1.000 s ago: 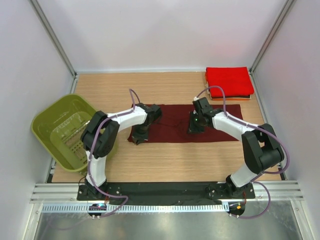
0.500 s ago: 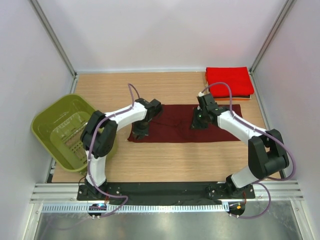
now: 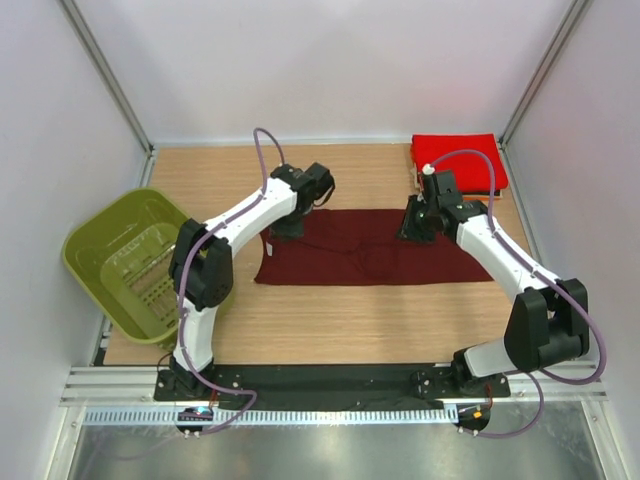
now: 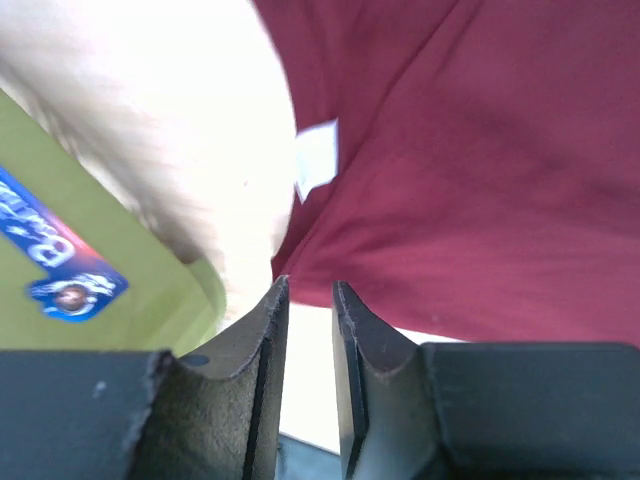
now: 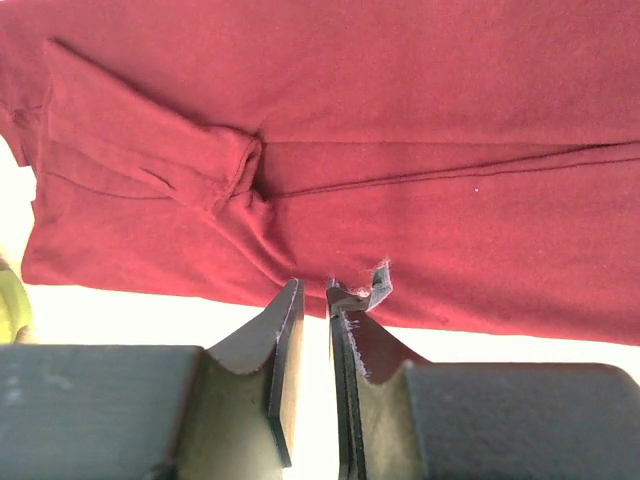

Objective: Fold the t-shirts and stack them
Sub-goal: Fold the tshirt

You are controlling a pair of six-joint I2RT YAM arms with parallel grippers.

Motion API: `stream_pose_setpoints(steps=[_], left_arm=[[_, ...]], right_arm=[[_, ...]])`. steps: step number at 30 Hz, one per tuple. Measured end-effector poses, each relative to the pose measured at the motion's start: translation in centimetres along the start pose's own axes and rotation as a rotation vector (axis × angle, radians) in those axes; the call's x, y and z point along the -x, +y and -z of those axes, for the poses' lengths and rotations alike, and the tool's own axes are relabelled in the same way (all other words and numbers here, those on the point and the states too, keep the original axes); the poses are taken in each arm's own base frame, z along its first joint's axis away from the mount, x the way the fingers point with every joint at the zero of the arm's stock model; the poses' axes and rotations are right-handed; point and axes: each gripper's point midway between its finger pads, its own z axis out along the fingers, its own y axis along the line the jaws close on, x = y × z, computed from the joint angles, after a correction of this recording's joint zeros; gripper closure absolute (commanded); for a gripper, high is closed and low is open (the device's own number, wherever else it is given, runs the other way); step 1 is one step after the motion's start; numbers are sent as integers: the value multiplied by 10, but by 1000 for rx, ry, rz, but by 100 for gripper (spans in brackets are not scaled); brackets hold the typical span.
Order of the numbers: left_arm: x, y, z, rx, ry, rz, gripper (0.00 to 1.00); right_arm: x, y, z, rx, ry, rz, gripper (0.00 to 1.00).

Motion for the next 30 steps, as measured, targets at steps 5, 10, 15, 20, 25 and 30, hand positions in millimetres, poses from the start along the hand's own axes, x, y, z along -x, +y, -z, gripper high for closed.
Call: stream_pose_setpoints(steps=[5, 10, 15, 20, 25, 30], left_arm=[[24, -18, 34, -81, -94, 49, 74], [9, -43, 25, -137, -34, 67, 74], [3, -61, -11, -132, 37, 121, 74], [0, -69, -61, -64, 129, 156, 74], [21, -60, -71, -74, 133, 230, 74], [60, -49, -87, -100, 125, 291, 71]], right_arm=[[4, 3, 8, -2, 3, 14, 76], [6, 5, 14, -2, 11, 26, 76], [3, 3, 15, -9, 25, 27, 76], [0, 2, 20, -14, 34, 29, 75], [3, 3, 36, -9, -1, 31, 73], [9, 5, 53, -7, -64, 8, 65]])
